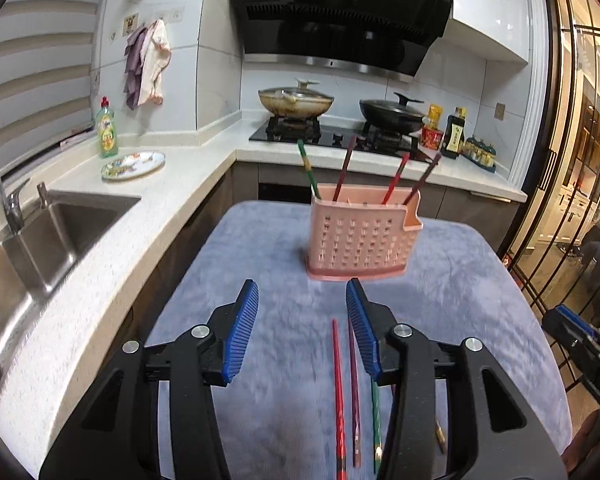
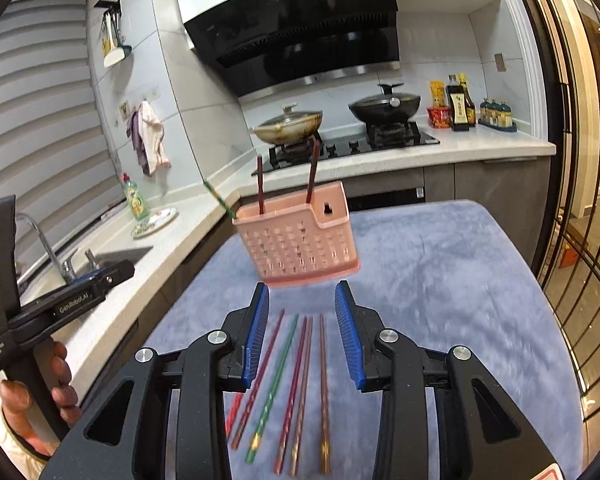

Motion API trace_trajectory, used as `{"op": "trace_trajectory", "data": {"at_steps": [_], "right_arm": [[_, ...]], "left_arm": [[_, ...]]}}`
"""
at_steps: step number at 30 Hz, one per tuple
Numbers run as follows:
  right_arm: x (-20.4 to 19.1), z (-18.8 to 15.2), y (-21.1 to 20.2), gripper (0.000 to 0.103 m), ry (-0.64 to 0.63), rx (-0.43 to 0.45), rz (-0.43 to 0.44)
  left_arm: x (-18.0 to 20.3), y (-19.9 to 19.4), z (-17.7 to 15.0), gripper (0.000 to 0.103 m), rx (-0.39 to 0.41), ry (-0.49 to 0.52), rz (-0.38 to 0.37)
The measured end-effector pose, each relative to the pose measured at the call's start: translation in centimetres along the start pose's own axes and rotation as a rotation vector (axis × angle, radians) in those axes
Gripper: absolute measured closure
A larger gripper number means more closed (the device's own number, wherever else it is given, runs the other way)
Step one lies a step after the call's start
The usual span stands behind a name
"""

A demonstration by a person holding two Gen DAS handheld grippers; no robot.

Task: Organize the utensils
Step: 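Return to the row and grasp a brown chopstick with the right tool, then grasp a red chopstick with the left tool while the right tool holds its chopstick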

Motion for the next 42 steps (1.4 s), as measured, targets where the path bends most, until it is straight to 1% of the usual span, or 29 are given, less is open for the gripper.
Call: {"op": "trace_trajectory", "data": {"at_steps": [7,11,16,20,27,32,34,36,38,40,42], "right_arm": [[0.4,-5.9,1.9,0.069,-0.001,-0.107,-0.037],[0.9,-8.1,3.2,0.069,0.016,-0.155,-0.038],[1.1,-10.3,4.8,0.069,0.014,-0.202,-0.058],[0.9,-11.2,5.8,0.069,0.011,-0.228,-0.056],[0.9,-12.1,7.4,0.069,0.002,-0.264,-0.084],[1.1,-12.7,8.3,0.076,0.007,-0.291,-0.091],[1.1,-12.9,8.6,0.083,0.006,-0.304,-0.095],[1.1,-13.1,8.8,0.085,0.006,-0.311,-0.100],[1.3,-13.1,8.8,0.088,0.010,-0.314,-0.106],[1.5,-13.2,8.8,0.092,0.021,-0.314,-0.106],[1.7,-13.2,8.8,0.094,0.034,-0.313,-0.099]], "left_arm": [[-0.2,1.2,-5.3,0.058,-0.089,-0.005,0.007],[-0.2,2.1,-7.7,0.058,-0.137,-0.011,0.008],[0.1,2.8,-9.7,0.058,-0.171,-0.001,0.006],[0.3,3.2,-10.8,0.058,-0.194,0.000,-0.004],[0.4,3.8,-11.9,0.058,-0.220,0.003,-0.007],[0.4,4.4,-12.5,0.058,-0.242,-0.002,-0.010],[0.3,4.6,-12.8,0.058,-0.253,-0.004,-0.012],[0.4,4.7,-13.0,0.058,-0.261,-0.005,-0.019],[0.4,4.7,-13.3,0.049,-0.264,-0.003,-0.020],[0.6,4.6,-13.6,0.048,-0.264,0.001,-0.024],[0.8,4.7,-13.8,0.048,-0.271,0.007,-0.030]]}}
Point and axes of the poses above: each gripper's, at about its wrist camera, not at the fingertips, and y roughly the way its jaws point, x to its right, z to its top, the point moved 1 cm from there along y, roughly the way its jaws point, and after that the axes turned 8 degrees about -x, right-handed, at the moved point
